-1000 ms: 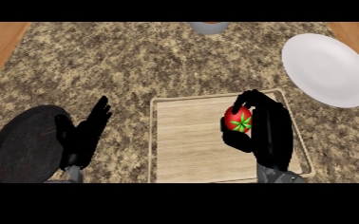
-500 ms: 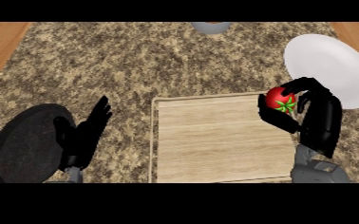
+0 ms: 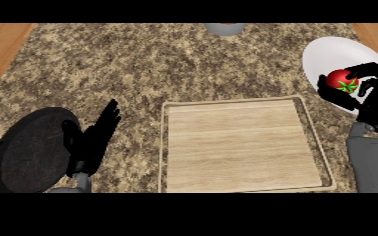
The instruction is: Pick the tomato from the tray and place it in the plate
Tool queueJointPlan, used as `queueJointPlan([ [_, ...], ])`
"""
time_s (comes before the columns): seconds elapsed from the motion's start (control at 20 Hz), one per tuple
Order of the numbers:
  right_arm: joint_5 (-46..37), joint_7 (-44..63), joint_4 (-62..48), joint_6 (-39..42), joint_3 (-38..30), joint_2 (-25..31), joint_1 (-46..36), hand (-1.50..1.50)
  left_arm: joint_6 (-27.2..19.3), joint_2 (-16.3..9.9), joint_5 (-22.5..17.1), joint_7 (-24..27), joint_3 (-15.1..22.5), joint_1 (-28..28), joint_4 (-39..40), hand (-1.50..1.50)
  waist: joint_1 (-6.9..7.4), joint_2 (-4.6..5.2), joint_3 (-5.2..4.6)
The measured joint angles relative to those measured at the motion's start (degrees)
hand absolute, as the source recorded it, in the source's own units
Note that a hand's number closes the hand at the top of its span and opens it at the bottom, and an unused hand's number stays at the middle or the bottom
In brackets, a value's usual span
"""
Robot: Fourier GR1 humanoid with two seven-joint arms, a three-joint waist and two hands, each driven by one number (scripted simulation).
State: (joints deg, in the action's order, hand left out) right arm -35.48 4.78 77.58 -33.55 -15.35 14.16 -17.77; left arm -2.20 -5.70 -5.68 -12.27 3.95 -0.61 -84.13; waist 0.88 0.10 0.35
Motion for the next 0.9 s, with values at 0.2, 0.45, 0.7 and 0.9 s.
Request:
queueJointPlan([
  [0.2, 5.6, -7.9, -13.4, -0.4, -6.1, 5.5, -7.0, 1.50, -0.1, 0.4, 0.5, 0.0, 0.5, 0.3, 0.1, 0.00, 0.44, 0.19, 0.00],
  [0.45, 10.8, -19.8, -29.8, -0.4, -11.9, 10.9, -13.3, 1.50, 0.0, 0.7, 0.9, 0.5, 0.7, 0.4, 0.3, 0.00, 1.05, 0.41, 0.07],
  [0.7, 12.9, -25.2, -43.5, 1.3, -15.5, 16.9, -19.1, 1.50, 0.3, 0.8, 0.9, -0.1, 0.8, 1.3, 0.5, 0.00, 1.76, 0.69, 0.09],
  [0.9, 9.4, -21.6, -52.5, 4.8, -13.4, 20.6, -20.1, -1.50, 1.0, 0.5, 0.9, 0.1, 0.9, 1.8, 0.3, 0.00, 2.82, 1.26, 0.05],
])
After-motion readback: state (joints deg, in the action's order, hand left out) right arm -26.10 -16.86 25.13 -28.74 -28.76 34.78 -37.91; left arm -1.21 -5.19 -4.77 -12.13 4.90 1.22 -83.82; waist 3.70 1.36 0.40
